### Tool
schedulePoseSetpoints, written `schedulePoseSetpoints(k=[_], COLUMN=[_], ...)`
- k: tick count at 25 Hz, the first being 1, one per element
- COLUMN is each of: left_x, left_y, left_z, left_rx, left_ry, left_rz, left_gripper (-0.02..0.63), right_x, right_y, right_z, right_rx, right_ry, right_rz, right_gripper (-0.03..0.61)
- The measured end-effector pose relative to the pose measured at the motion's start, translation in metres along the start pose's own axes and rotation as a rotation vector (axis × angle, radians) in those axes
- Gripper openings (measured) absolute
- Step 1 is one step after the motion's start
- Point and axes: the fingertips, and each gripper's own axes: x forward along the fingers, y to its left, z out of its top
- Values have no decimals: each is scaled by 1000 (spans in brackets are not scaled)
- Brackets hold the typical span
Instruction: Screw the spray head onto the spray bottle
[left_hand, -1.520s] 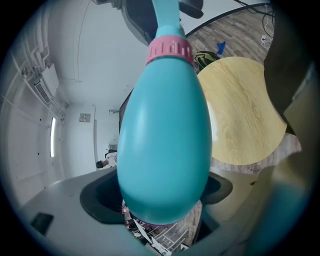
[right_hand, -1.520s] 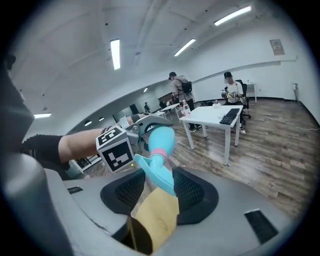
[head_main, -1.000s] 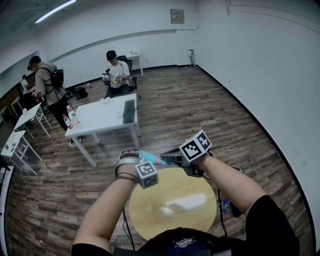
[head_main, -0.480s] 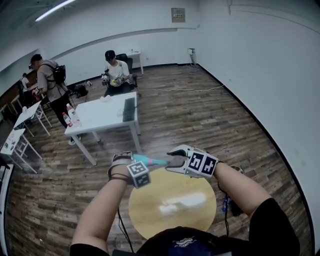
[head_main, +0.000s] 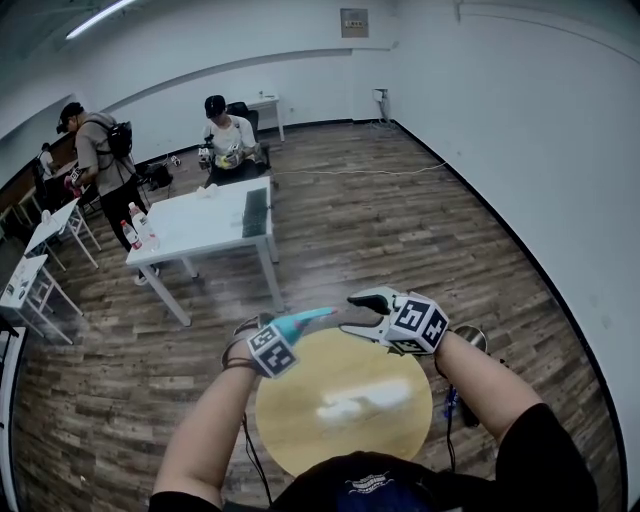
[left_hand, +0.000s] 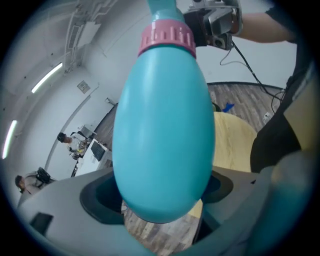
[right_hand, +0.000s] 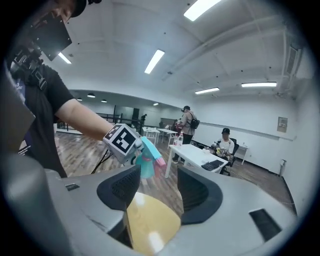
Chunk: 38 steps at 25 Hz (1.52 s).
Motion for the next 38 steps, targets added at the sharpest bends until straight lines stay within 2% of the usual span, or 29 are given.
schedulePoseSetpoints(k=[8, 14, 19, 23, 29, 31, 33, 34, 38], left_x=[46, 104, 162, 199, 208, 202, 197, 195, 187], left_y=[-48, -96, -112, -125, -124, -118, -113, -111, -98], left_z=[10, 7, -4, -11, 4, 11, 17, 21, 30], left_rx=[-258, -418, -517, -556, -566, -572, -573, -572, -576], left_ry=[-173, -266, -290, -284, -344, -371, -390, -397, -424], left_rz=[-130, -231, -243, -250, -257, -255, -250, -247, -227], left_gripper=[456, 456, 457, 457, 457, 457, 457, 457, 457], right_x=[-6, 5, 12, 18, 26, 23, 18, 14, 14], right_y=[-12, -17, -34, -45, -52, -55, -59, -61, -66], right_z=[-72, -148, -225, -264, -274, -267, -259, -255, -243], right_rx=[101, 177, 241, 283, 331, 341, 356, 365, 388], right_ry=[-16, 18, 56, 63, 34, 8, -21, -34, -64], right_rz=[-101, -177, -261, -303, -313, -326, -340, -341, -322], right_gripper=[255, 253, 253, 249, 229, 164, 32, 12, 6])
